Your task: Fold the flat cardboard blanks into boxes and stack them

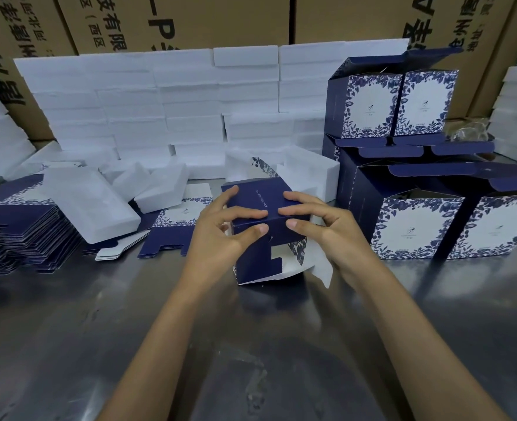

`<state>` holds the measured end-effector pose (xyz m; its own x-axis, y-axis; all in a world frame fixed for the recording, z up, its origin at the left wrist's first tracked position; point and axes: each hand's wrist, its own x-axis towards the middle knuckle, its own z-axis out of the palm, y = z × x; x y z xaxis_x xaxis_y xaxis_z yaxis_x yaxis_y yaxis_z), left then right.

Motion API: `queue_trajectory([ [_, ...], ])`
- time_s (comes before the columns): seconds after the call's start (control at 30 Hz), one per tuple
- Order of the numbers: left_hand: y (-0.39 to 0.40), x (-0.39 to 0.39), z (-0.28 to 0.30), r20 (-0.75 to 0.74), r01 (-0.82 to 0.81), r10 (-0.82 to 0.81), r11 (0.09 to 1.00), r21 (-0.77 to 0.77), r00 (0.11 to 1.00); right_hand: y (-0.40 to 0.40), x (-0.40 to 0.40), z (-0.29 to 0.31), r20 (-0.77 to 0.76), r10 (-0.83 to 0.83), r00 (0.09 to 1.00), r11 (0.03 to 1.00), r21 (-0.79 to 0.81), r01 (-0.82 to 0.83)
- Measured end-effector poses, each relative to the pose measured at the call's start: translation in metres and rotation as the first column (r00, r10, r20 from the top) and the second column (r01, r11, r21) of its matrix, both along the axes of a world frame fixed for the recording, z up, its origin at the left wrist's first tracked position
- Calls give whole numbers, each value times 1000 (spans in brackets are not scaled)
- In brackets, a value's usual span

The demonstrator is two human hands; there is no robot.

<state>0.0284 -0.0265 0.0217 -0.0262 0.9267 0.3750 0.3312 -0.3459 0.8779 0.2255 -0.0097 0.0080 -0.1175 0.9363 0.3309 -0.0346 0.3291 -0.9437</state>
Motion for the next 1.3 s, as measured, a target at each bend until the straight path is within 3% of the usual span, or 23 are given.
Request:
queue_trajectory([
  [0.13, -1, -2, 3, -1, 7, -7, 1000, 14, 1000, 1, 4, -2, 50, 2, 999, 999, 31, -3],
  [0.23, -1, -2, 2, -30, 11, -9, 999, 51, 1000, 3, 9, -2, -20, 48, 999, 999, -13, -48],
  [0.33, 1, 5, -3, -136, -73, 100, 978, 194, 986, 5, 12, -3, -79, 55, 995, 994, -91, -62],
  [0.43, 1, 11, -9, -363, -64, 242, 896, 440, 900, 5, 14, -5, -10, -16, 1000, 988, -151, 14],
  [0.5, -1, 15, -12, -476, -22, 302, 861, 508, 826, 4, 15, -5, 11, -15, 1000, 982, -189, 17],
  [0.77, 1, 16, -22, -744, 63, 308, 903, 424, 594, 1, 18, -4, 17, -16, 1000, 987, -157, 18],
  [1.07, 10, 12, -30, -673, 18, 411, 846, 533, 616, 12, 24, -17, -54, 99, 994, 973, -206, -108],
  [1.2, 15, 9, -36, -644, 38, 417, 821, 570, 642, 10, 15, -30, -20, 261, 965, 934, -250, -257],
  [1.3, 17, 8, -39, -529, -15, 316, 868, 496, 788, 11, 6, -36, 31, 240, 970, 945, -237, -226],
])
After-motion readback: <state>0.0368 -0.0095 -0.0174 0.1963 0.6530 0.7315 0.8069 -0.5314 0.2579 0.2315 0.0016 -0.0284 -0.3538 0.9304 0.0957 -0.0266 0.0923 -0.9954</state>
